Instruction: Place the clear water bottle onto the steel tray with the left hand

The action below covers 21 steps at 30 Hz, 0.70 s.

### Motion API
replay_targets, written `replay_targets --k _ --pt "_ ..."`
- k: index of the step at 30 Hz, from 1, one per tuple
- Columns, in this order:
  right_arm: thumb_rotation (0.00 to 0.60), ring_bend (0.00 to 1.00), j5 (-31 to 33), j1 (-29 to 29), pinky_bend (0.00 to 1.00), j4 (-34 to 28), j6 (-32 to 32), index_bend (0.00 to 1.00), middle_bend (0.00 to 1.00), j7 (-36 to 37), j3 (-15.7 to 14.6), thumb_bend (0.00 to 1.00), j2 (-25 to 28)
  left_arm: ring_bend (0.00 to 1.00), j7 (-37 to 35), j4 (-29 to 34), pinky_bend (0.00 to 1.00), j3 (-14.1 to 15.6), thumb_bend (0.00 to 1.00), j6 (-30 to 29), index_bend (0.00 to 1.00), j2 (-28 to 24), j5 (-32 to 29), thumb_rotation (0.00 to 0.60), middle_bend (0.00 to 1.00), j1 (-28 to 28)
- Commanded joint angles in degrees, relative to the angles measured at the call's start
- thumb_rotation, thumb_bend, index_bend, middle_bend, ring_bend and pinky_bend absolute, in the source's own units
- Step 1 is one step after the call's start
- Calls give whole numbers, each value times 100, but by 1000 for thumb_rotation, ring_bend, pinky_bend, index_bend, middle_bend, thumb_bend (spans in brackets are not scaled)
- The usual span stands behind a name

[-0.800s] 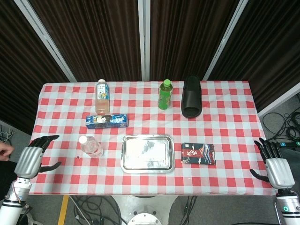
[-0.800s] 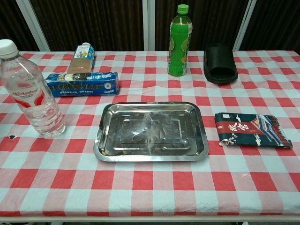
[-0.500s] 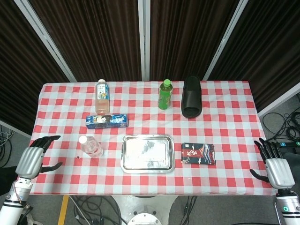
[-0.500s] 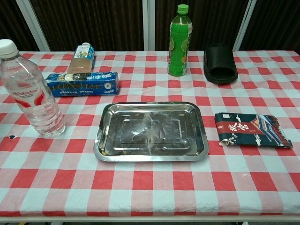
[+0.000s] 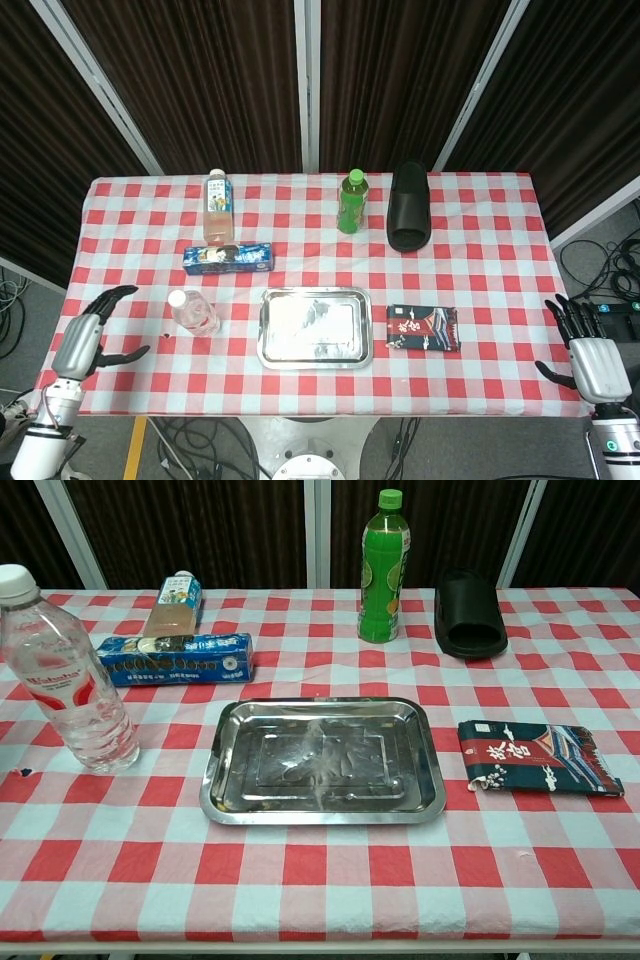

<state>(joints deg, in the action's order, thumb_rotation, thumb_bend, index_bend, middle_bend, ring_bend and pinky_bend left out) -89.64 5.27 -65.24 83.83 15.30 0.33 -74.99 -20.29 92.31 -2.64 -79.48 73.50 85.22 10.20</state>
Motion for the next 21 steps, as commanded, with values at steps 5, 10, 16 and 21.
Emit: replay_targets --k 5,10,16,21 --pt "600 0 3 7 0 31 -23 0 0 11 -3 94 -15 118 -587 -69 190 -129 0 70 143 497 -12 600 158 123" --pt "600 0 2 1 0 36 -14 0 0 30 -5 95 -9 118 -504 -92 189 -196 0 379 141 793 -136 600 158 324" --pt "600 0 28 -2 0 50 -19 0 0 83 12 95 5 118 -203 -225 189 -513 0 913 141 1330 -494 600 158 778" --pt "600 0 38 -1 0 42 -3 0 0 120 31 95 22 118 -274 -364 189 -436 0 1074 141 1392 -474 600 158 864"
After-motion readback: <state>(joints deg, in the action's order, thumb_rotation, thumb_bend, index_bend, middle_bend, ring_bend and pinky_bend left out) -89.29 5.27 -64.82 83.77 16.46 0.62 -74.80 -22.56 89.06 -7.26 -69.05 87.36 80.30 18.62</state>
